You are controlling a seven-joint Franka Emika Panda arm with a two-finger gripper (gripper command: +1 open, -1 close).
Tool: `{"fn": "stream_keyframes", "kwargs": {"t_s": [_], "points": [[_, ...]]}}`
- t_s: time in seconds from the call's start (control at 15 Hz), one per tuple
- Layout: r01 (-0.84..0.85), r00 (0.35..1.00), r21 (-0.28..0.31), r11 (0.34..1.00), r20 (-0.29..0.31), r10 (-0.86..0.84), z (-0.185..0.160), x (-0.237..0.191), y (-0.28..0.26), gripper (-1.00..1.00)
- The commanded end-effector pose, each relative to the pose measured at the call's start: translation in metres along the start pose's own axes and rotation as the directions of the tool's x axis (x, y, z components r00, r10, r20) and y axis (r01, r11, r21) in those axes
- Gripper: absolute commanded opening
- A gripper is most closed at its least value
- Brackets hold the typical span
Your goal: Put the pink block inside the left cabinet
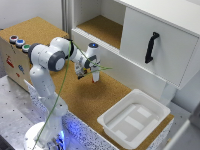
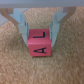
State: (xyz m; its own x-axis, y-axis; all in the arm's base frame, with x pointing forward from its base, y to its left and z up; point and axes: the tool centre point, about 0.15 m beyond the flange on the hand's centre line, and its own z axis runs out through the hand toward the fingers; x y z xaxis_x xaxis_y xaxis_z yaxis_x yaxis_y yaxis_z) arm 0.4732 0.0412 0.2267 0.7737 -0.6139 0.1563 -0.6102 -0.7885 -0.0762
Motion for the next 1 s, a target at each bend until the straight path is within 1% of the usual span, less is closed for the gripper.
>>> {"fn": "stream_keyframes", "kwargs": {"t_s": [0.0,0.07,0.13,0.2,0.33,0.4,0.53,0.67,0.73,0.8,0.93], "points": [[0.216,0.968,-0.132,0.967,-0.102,-0.230,-0.086,0.018,-0.038,-1.00],[0.268,0.950,-0.148,0.952,-0.125,-0.287,-0.103,0.023,-0.047,-1.00],[0.319,0.933,-0.140,0.938,-0.130,-0.336,-0.116,0.028,-0.056,-1.00],[0.369,0.908,-0.142,0.919,-0.154,-0.388,-0.134,0.034,-0.066,-1.00],[0.444,0.867,-0.126,0.887,-0.189,-0.461,-0.164,0.044,-0.084,-1.00],[0.470,0.846,-0.129,0.873,-0.217,-0.487,-0.179,0.049,-0.092,-1.00],[0.539,0.793,-0.100,0.837,-0.275,-0.544,-0.212,0.061,-0.114,-1.00],[0.614,0.735,-0.074,0.785,-0.308,-0.604,-0.231,0.076,-0.139,-1.00],[0.639,0.710,-0.075,0.766,-0.325,-0.624,-0.236,0.084,-0.150,-1.00],[0.660,0.695,-0.061,0.749,-0.329,-0.639,-0.240,0.091,-0.159,-1.00],[0.695,0.654,-0.065,0.716,-0.355,-0.668,-0.249,0.106,-0.178,-1.00]]}}
